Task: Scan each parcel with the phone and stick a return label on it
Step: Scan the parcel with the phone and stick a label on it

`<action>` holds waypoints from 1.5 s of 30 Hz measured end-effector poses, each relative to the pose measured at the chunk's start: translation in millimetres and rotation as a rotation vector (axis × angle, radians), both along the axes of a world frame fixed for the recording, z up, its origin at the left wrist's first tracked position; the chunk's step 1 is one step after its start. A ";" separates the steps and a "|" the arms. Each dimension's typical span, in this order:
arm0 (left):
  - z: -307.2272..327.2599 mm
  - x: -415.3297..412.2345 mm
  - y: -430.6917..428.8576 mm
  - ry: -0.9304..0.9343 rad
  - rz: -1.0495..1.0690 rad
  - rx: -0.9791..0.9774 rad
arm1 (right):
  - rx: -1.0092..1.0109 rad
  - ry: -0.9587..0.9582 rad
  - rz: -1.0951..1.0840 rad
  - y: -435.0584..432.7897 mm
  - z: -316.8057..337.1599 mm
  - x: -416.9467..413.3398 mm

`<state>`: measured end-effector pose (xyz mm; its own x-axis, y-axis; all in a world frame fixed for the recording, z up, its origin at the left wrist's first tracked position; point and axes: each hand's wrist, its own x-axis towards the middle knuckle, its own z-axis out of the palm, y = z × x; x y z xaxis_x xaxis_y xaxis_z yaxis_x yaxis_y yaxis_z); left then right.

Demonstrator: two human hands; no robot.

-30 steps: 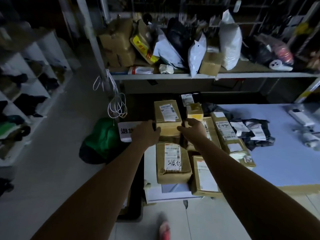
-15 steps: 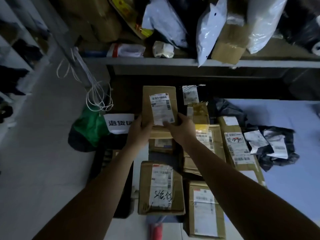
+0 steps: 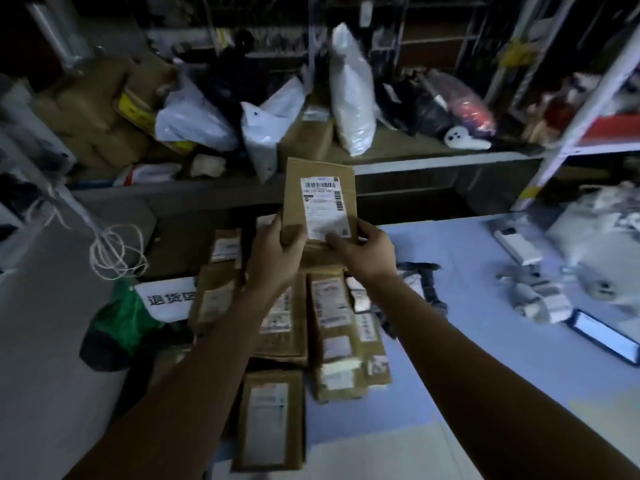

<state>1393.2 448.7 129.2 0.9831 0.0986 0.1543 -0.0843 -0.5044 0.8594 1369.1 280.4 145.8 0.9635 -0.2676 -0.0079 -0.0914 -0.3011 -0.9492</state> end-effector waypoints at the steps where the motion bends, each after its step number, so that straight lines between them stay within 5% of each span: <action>1: -0.1 -11.7 -29.3 0.007 -0.016 0.007 | -0.006 -0.004 -0.019 -28.9 0.3 -15.1; 10: -78.6 -116.5 -287.7 0.176 -0.259 -0.079 | -0.069 0.198 -0.207 -283.2 -68.4 -132.5; 19: -191.1 -119.3 -444.8 0.500 -0.223 -0.077 | -0.167 0.435 -0.231 -423.5 -169.7 -135.7; 26: -195.0 -110.7 -490.1 0.566 -0.004 -0.095 | -0.215 0.426 -0.168 -493.0 -183.6 -108.7; 29: -195.3 -113.8 -502.9 0.555 0.047 -0.105 | -0.448 0.377 -0.210 -543.8 -184.0 -90.4; 35: -195.3 -127.5 -529.6 0.472 0.204 -0.071 | -0.839 0.700 0.135 -629.0 -219.5 -71.0; 45: -181.9 -169.9 -579.5 0.405 0.505 0.021 | -0.837 0.561 0.323 -673.4 -246.1 -66.2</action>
<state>1223.3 -130.8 -52.7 0.7973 0.5651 -0.2119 0.4963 -0.4140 0.7631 1302.9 -393.1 -100.2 0.9054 -0.1250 -0.4057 -0.2513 -0.9281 -0.2749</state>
